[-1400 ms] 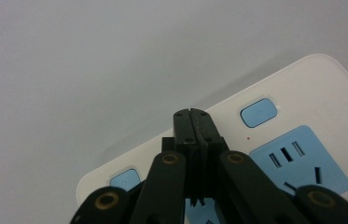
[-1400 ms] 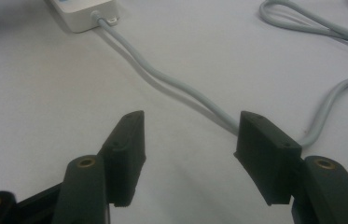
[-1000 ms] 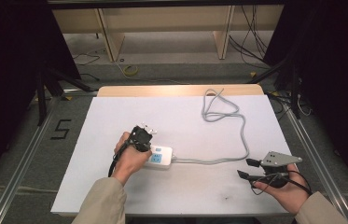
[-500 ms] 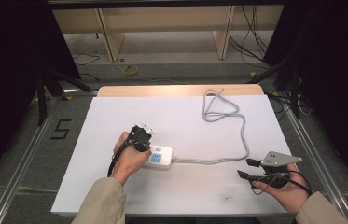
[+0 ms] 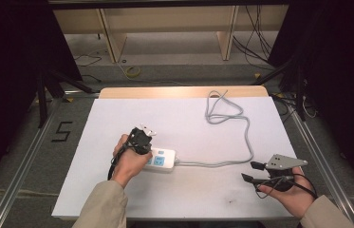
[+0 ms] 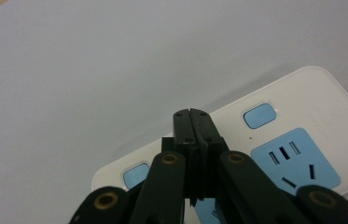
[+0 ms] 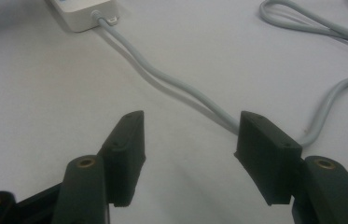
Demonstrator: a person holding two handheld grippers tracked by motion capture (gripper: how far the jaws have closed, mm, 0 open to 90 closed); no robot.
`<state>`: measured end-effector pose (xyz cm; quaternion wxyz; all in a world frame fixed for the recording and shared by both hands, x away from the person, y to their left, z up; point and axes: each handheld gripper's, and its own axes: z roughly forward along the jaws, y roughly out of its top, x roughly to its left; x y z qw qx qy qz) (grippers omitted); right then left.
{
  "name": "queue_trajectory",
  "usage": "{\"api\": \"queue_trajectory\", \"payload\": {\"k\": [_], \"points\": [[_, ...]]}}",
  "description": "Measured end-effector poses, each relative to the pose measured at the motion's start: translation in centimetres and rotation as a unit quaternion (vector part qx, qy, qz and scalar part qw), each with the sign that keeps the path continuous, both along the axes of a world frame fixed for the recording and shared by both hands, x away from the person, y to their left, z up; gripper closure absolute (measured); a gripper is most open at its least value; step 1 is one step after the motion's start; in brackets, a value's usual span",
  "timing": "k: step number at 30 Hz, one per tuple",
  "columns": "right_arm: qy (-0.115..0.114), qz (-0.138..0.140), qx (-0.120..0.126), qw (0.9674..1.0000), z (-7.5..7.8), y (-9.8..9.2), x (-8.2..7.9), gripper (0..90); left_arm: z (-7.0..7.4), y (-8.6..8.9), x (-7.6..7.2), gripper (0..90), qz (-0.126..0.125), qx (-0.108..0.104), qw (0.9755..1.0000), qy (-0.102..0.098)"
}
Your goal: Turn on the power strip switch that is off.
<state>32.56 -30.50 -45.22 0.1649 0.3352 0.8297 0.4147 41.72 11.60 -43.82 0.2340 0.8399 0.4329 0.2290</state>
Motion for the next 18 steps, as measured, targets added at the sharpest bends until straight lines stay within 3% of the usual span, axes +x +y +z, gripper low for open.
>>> {"api": "queue_trajectory", "payload": {"k": [18], "points": [[0.0, -0.001, 0.0, 1.0, 0.01, -0.11, -0.03, 42.2, 0.55, 0.65, -0.93, 89.7, -0.003, -0.014, 0.9999, -0.008]]}}
